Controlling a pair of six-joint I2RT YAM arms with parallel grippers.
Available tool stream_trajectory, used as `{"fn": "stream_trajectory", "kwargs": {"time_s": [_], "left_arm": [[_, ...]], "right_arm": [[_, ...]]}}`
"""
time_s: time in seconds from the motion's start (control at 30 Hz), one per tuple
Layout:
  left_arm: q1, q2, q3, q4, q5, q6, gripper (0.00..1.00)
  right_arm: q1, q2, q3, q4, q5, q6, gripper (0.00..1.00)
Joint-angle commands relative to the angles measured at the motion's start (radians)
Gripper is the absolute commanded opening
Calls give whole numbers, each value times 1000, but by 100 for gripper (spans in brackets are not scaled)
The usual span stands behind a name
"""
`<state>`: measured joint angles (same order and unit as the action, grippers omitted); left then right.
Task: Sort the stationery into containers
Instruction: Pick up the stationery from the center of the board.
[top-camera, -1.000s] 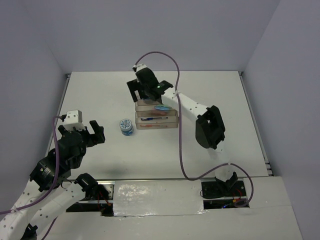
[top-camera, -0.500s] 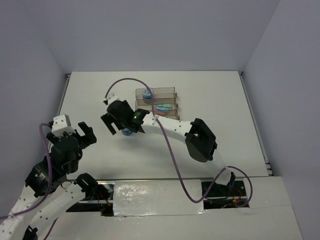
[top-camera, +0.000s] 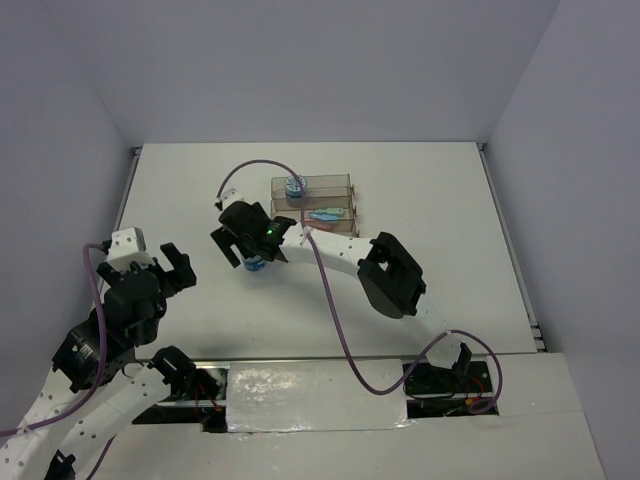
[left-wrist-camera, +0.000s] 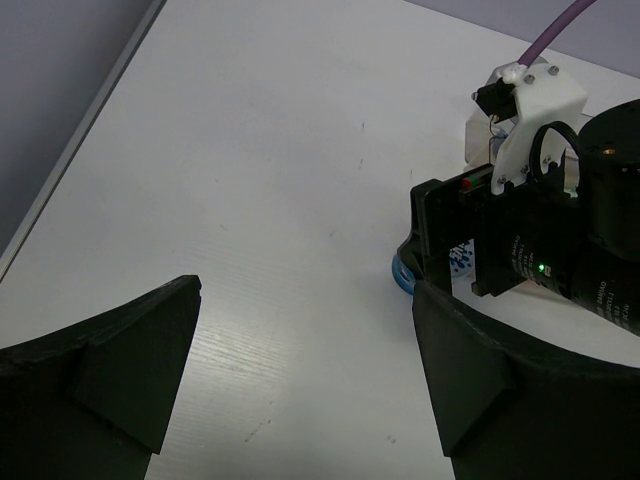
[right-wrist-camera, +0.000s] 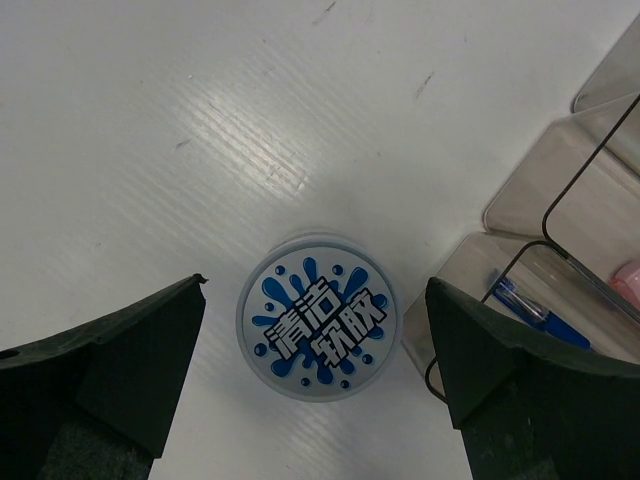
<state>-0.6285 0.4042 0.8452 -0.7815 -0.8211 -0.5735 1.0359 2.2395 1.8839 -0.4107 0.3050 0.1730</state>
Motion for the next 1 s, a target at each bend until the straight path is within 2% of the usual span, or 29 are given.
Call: {"fn": "stream_trajectory", "kwargs": {"time_s": [0.0, 0.17, 0.53, 0.97], "left_arm": [[6, 5, 14, 48, 11, 32, 99], [6, 5, 14, 53, 19, 37, 99], [6, 4, 11, 60, 28, 43, 99], [6, -2, 9, 65, 36, 47, 99]], "right_arm": [[-2, 19, 31, 44, -27, 2, 98], [-3, 8, -9, 72, -37, 8, 94], [-5, 31, 3, 43, -17, 3, 93], [-19, 40, -5, 30, -1, 11, 88]]}}
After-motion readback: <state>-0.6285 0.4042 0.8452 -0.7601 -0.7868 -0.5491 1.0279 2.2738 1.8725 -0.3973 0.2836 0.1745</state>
